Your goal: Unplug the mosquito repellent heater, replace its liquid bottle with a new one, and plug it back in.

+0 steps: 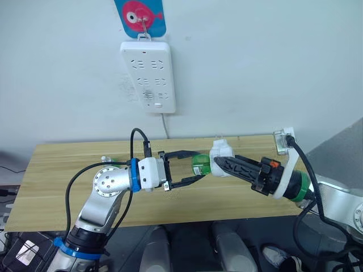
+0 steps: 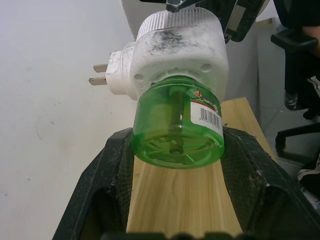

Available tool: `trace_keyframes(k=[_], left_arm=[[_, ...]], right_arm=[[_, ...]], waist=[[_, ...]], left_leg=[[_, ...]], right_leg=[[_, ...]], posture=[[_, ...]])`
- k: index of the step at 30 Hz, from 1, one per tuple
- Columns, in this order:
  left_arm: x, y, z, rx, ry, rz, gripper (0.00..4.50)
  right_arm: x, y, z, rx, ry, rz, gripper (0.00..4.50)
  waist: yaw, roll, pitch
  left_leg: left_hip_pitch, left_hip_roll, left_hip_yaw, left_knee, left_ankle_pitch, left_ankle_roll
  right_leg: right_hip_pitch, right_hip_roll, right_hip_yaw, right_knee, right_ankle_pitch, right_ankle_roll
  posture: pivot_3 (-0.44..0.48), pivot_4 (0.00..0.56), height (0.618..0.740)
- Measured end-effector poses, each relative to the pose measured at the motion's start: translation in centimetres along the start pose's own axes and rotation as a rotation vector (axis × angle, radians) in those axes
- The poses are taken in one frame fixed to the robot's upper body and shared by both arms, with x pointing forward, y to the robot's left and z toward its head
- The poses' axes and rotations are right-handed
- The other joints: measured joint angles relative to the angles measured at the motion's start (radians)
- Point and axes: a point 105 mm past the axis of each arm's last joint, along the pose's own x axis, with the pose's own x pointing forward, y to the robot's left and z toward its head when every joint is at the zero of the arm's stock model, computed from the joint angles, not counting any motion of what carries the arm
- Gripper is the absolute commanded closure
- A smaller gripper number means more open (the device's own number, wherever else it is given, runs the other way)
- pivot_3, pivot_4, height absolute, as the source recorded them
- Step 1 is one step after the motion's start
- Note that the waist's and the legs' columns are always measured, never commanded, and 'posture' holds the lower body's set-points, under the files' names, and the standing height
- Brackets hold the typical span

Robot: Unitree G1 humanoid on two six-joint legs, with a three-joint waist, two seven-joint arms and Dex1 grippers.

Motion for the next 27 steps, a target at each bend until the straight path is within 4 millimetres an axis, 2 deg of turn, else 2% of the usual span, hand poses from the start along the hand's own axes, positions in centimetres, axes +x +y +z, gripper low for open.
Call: trace_keyframes(k=[4,7,21,25,27], left_arm=[[-0.3,-0.1,0.3,0.026,-0.001,-0.012,2.27],[-0.4,-0.3,0.5,0.039,-0.005,-0.041,2.27],[-0.7,-0.8,0.7,0.069,0.001,-0.156,2.27],[-0.8,-0.7,0.9,0.073,-0.006,-0.156,2.27],[-0.9,-0.8,0.9,0.077,0.0,-0.17,2.27]], right_arm=[[0.0,0.3,-1.6,0.037,0.079,0.063,0.12],[0.1,0.4,-2.0,0.051,0.103,0.089,0.12],[-0.3,0.3,-2.5,0.071,0.186,0.15,0.12],[-0.3,-0.1,-2.6,0.083,0.191,0.134,1.35],[-0.3,-0.2,-2.7,0.089,0.197,0.132,1.48]], waist=[[0.005,0.0,0.0],[0.007,0.0,0.0],[0.026,0.0,0.0],[0.026,0.0,0.001],[0.026,0.0,0.001]], left_leg=[[0.0,0.0,0.0,0.0,0.0,0.0],[0.0,0.0,0.0,0.0,0.0,0.0],[0.0,0.0,0.0,0.0,0.0,0.0],[0.0,0.0,0.0,0.0,0.0,0.0],[0.0,0.0,0.0,0.0,0.0,0.0]], right_leg=[[0.0,0.0,0.0,0.0,0.0,0.0],[0.0,0.0,0.0,0.0,0.0,0.0],[0.0,0.0,0.0,-0.001,0.0,0.0],[0.0,0.0,0.0,-0.001,0.0,0.0],[0.0,0.0,0.0,-0.001,0.0,0.0]], posture=[[-0.039,0.296,0.74],[-0.039,0.296,0.74],[-0.026,0.301,0.74],[-0.022,0.302,0.74],[-0.022,0.302,0.74]])
